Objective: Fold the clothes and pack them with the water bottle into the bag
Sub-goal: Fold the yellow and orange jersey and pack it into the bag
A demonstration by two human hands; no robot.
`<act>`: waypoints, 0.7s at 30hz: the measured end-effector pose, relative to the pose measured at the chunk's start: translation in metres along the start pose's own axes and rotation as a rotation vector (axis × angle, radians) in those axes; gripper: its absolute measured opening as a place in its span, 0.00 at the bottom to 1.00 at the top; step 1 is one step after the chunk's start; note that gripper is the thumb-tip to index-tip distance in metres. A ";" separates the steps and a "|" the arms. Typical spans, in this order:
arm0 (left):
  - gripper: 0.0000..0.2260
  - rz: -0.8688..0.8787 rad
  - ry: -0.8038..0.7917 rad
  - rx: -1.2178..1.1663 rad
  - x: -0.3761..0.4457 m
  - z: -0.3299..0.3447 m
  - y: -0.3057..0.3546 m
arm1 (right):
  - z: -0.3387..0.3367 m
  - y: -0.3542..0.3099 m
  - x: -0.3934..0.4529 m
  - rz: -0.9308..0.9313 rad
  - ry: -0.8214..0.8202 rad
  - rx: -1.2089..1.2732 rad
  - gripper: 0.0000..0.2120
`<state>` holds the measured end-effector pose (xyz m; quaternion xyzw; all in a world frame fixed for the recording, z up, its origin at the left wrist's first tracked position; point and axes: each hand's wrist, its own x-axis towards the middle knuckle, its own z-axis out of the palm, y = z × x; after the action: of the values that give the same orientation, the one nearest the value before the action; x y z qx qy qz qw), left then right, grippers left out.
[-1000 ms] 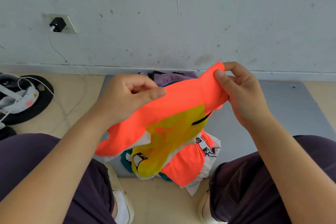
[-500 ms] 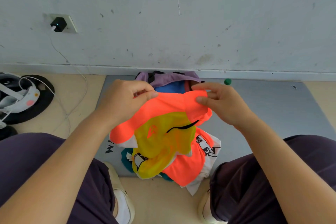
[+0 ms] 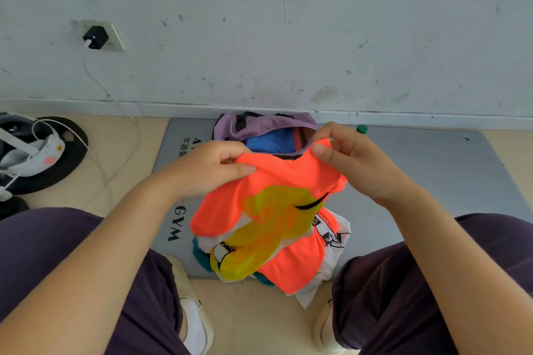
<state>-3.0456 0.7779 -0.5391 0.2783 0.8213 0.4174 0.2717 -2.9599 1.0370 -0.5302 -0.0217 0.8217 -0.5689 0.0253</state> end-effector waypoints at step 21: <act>0.11 -0.088 0.186 -1.063 0.004 0.026 0.035 | 0.000 0.019 0.002 0.110 -0.315 0.414 0.46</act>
<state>-3.0232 0.8119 -0.5238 0.0297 0.5283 0.7866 0.3182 -2.9618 1.0436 -0.5481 -0.0596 0.6736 -0.7123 0.1879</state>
